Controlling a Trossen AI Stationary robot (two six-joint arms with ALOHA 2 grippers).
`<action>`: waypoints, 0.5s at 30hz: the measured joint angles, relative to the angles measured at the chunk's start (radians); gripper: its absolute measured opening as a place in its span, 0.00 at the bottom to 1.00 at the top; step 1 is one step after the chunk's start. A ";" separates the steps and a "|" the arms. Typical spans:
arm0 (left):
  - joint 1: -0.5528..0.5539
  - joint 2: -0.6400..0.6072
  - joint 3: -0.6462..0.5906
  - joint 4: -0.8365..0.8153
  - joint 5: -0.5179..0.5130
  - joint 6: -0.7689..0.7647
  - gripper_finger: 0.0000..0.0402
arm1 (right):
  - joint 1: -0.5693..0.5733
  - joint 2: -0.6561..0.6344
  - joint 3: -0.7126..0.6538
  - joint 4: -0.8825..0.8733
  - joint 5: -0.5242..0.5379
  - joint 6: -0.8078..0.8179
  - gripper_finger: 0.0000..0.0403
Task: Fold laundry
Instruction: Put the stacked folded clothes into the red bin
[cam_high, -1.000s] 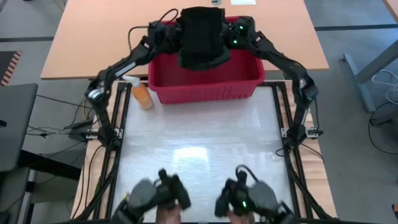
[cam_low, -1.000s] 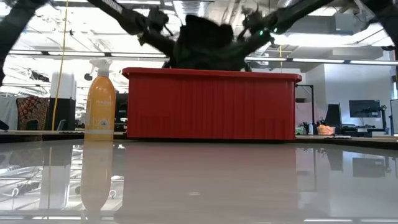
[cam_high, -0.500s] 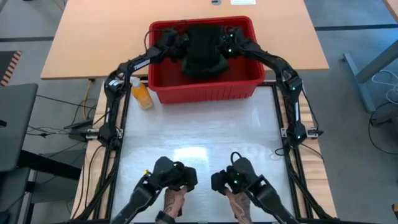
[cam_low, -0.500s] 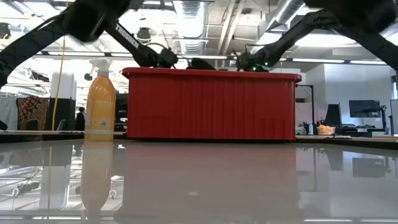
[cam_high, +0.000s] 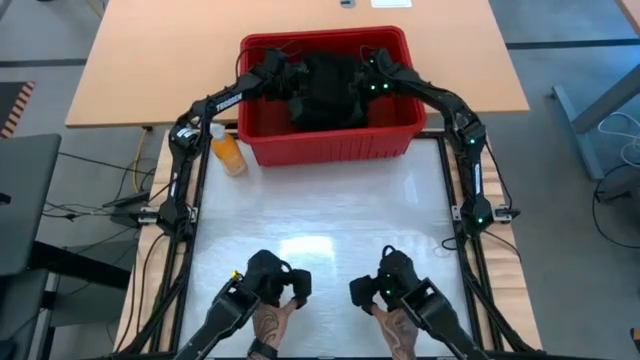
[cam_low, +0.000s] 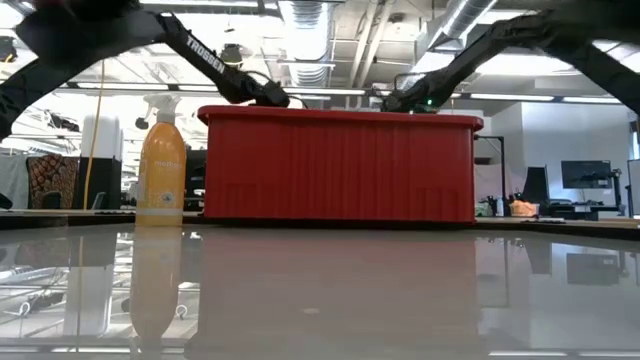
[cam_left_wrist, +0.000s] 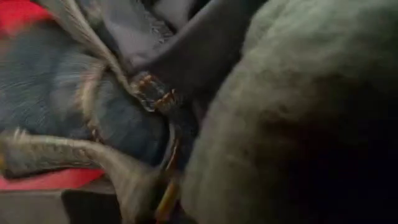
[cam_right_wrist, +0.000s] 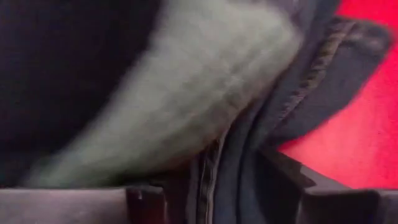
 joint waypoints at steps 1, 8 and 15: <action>-0.002 -0.001 0.025 -0.048 -0.036 0.018 0.65 | -0.003 -0.013 0.000 -0.010 0.001 -0.004 0.46; -0.028 -0.005 0.244 -0.313 -0.305 0.262 0.63 | -0.005 -0.102 0.000 -0.132 0.118 -0.104 0.48; -0.090 -0.009 0.468 -0.466 -0.733 0.569 0.60 | 0.004 -0.229 0.001 -0.156 0.205 -0.168 0.45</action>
